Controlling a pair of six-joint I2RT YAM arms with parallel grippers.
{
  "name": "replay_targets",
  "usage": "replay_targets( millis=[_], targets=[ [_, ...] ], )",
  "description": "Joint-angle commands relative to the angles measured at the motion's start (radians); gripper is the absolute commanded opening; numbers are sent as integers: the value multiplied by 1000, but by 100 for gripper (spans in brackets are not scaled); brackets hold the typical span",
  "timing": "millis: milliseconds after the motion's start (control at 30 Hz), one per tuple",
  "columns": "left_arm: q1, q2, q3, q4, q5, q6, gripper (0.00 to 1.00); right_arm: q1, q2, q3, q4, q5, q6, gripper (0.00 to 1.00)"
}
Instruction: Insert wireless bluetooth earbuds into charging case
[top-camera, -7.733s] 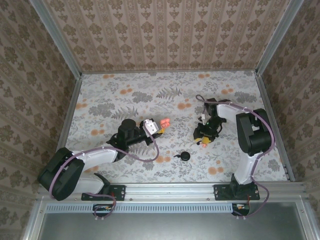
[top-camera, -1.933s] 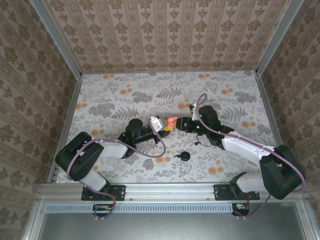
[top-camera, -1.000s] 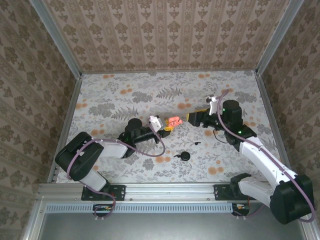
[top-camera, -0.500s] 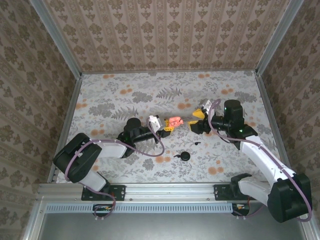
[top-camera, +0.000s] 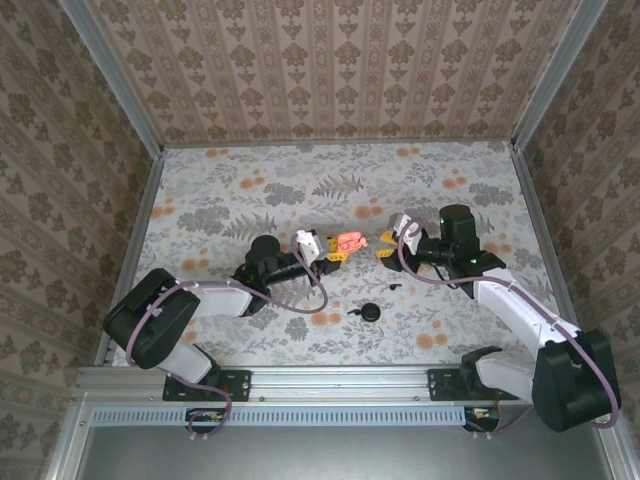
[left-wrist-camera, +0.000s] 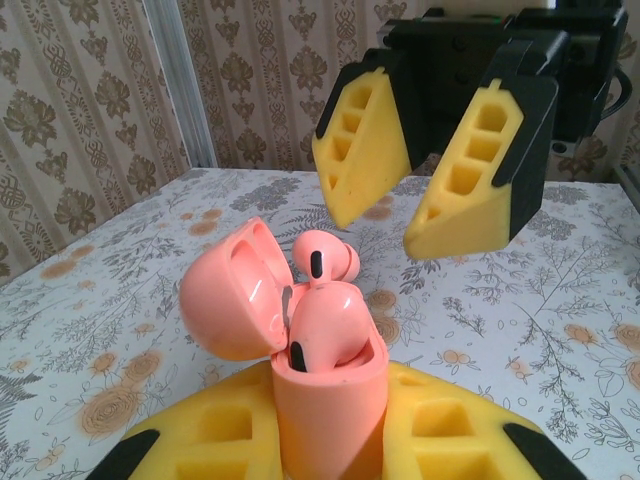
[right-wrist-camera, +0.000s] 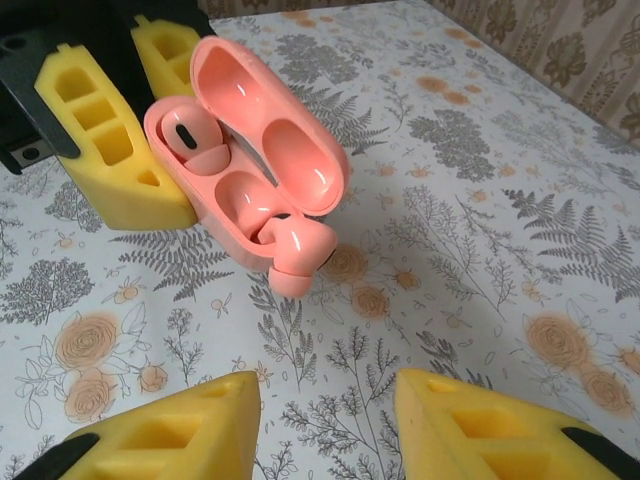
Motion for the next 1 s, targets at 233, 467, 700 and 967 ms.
replay_targets(
  millis=[233,467,700,967],
  targets=[
    [10,-26,16,29,8,-12,14,53,65,34,58,-5,-50,37],
    [10,-26,19,26,7,-9,14,72,87,47,72,-10,-47,34],
    [10,-26,19,23,3,-8,14,83,103,65,73,-21,-47,31],
    [11,-29,14,16,-5,-5,14,89,103,77,59,-46,-51,21]
  ],
)
